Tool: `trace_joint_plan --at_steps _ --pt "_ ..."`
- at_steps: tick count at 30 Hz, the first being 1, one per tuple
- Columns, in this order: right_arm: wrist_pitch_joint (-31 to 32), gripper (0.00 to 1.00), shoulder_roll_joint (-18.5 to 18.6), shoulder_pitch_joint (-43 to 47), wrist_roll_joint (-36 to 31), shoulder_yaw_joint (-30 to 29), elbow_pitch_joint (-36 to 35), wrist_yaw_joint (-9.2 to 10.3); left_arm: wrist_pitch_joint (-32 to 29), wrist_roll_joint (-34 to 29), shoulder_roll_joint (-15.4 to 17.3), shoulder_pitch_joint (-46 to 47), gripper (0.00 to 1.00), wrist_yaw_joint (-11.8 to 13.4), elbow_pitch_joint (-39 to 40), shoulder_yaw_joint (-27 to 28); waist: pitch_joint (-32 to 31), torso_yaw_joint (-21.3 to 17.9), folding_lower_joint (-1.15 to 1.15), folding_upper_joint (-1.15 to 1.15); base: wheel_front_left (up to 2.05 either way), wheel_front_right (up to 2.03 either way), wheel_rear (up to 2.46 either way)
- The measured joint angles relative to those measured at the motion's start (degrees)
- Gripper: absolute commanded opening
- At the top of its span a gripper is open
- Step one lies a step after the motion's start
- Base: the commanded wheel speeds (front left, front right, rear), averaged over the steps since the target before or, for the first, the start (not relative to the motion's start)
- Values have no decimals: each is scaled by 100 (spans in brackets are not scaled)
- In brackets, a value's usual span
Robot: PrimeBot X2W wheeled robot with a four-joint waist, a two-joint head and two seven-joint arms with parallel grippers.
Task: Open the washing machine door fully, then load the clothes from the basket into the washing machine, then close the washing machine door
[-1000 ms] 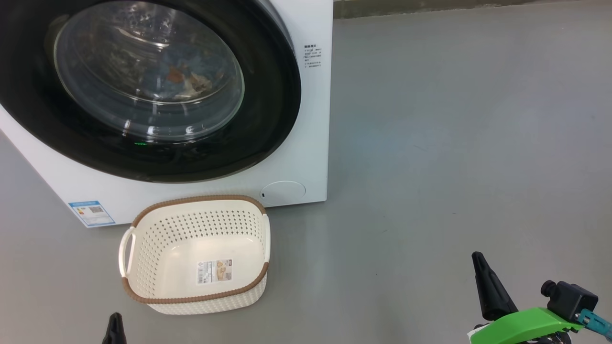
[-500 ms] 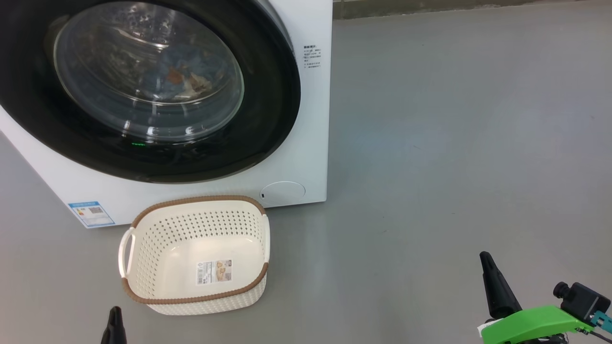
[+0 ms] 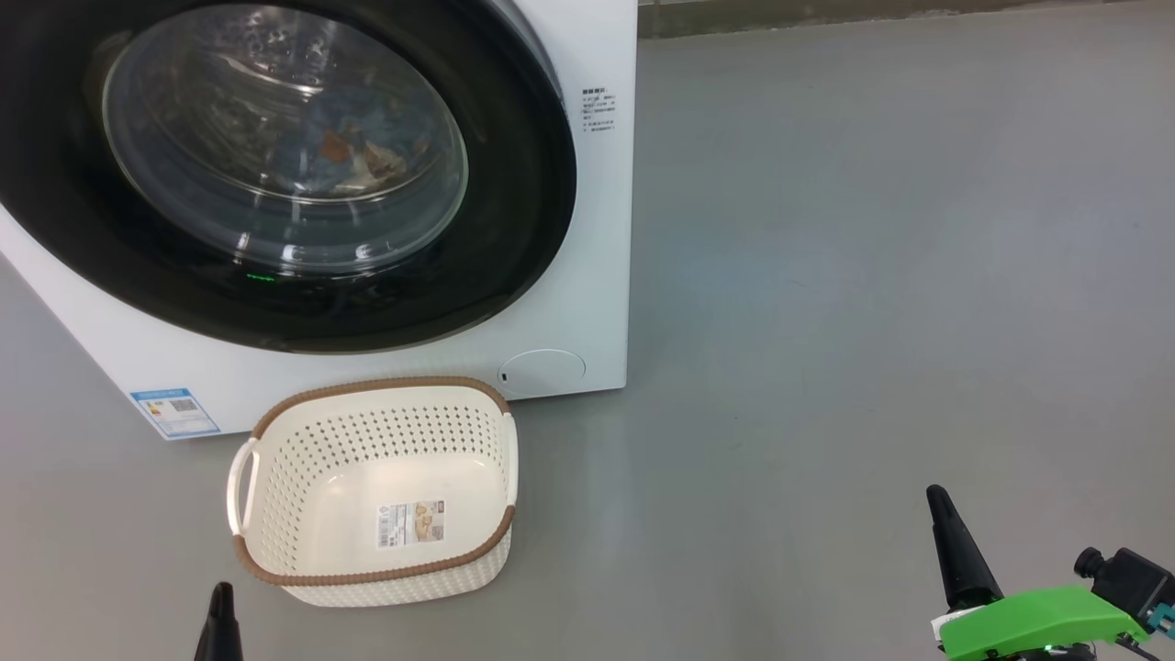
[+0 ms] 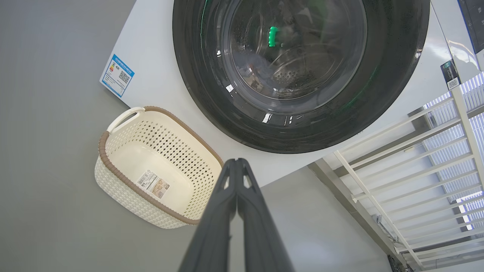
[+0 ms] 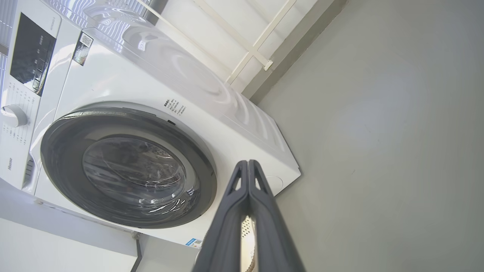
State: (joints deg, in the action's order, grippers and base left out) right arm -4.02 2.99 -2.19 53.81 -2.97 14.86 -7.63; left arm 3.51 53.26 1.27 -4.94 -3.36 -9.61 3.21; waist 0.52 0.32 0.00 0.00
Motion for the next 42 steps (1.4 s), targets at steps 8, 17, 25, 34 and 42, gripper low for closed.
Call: trace_joint_plan --at_steps 8,17,25,34,42 --pt "151 0 -2 -24 491 -97 4 1 -133 475 7 90 0 -51 -78 19 -5 -4 0 0 0 0 0" --pt "297 0 -4 -27 1060 -148 10 3 -274 1076 14 255 0 -97 -160 35 -10 -9 0 0 0 0 0" --pt "419 0 -7 -34 1552 -181 23 5 -401 1549 18 322 0 -144 -221 48 -15 -13 0 0 0 0 0" --pt "582 0 -9 -49 2119 -283 31 7 -553 2154 33 464 0 -194 -310 67 -20 -18 0 0 0 0 0" --pt "705 0 -12 -51 2673 -335 36 7 -699 2697 37 570 0 -238 -383 90 -25 -23 0 0 0 0 0"
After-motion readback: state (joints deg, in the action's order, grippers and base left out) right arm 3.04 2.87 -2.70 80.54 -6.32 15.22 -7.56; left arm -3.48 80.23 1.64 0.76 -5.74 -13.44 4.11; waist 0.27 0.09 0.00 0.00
